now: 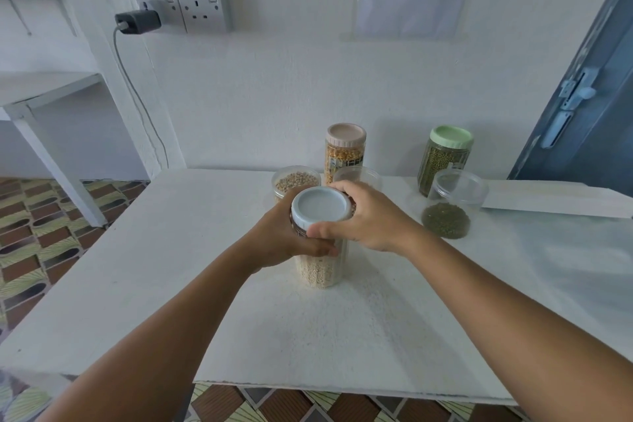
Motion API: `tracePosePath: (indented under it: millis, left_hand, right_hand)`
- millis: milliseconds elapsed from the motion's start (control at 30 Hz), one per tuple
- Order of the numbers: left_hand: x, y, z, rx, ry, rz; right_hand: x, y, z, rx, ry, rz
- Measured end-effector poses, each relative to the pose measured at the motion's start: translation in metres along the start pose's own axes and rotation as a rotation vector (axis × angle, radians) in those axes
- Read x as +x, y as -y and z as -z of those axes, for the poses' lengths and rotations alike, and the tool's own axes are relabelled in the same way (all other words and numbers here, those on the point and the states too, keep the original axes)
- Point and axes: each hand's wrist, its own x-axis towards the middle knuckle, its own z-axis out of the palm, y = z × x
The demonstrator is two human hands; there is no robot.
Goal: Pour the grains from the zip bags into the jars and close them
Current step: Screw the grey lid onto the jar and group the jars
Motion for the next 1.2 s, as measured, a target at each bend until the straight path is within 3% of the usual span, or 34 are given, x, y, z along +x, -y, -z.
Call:
tracePosePath:
  millis: [233, 500, 867, 1000, 1200]
  left_hand:
    - [0.001, 0.003, -0.002, 0.017, -0.041, -0.008]
    - [0.012, -0.001, -0.020, 0.051, -0.011, -0.020]
    - [0.077, -0.038, -0.113, 0.016, 0.058, -0.117]
    - [0.083, -0.050, -0.109, 0.292, 0.058, -0.025]
    - [0.083, -0.063, -0.098, 0.664, 0.038, -0.250]
  right_hand:
    - [-0.001, -0.008, -0.017, -0.073, -0.230, 0.027]
    - [-0.012, -0.014, 0.002, -0.069, -0.206, -0.003]
    - [-0.054, -0.062, 0.085, -0.106, -0.301, -0.136]
    - [-0.053, -0.086, 0.104, -0.174, -0.301, -0.162]
    - [-0.055, -0.102, 0.131, -0.123, -0.122, -0.120]
